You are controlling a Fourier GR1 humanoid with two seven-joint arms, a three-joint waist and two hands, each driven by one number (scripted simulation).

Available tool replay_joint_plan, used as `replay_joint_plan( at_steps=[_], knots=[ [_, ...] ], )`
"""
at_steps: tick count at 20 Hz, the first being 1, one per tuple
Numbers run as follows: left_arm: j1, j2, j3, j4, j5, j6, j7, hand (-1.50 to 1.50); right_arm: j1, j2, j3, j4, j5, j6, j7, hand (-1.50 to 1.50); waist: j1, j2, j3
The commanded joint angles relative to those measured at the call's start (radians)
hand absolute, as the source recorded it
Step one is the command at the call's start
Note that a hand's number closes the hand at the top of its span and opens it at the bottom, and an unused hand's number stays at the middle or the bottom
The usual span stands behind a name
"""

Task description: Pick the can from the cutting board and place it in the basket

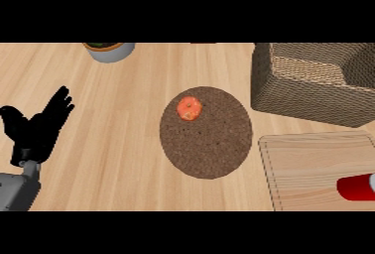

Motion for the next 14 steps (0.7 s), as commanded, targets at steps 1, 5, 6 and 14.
replay_joint_plan(
  at_steps=[1, 5, 6, 14],
  knots=[
    [0.022, 0.003, 0.021, 0.01, 0.012, -0.027, -0.026, 0.0, 0.014, -0.164, -0.117, 0.006, -0.033, 0.112, 0.2, -1.5, -0.005, -0.001, 0.001],
    [0.004, -0.005, 0.023, 0.009, -0.005, -0.01, -0.003, 0.0, -0.001, -0.257, -0.191, -0.023, -0.238, 0.325, 0.325, -1.5, -0.004, -0.001, 0.002],
    [0.003, -0.003, 0.016, -0.019, -0.006, -0.008, 0.012, 0.0, 0.004, -0.282, -0.211, 0.05, -0.283, 0.401, 0.277, -1.5, 0.0, -0.001, 0.003],
    [0.015, 0.003, 0.064, -0.003, -0.005, -0.049, 0.018, 0.0, 0.108, -0.16, -0.442, 0.102, -0.429, 0.663, 0.254, -1.5, -0.009, -0.002, 0.005]
  ],
)
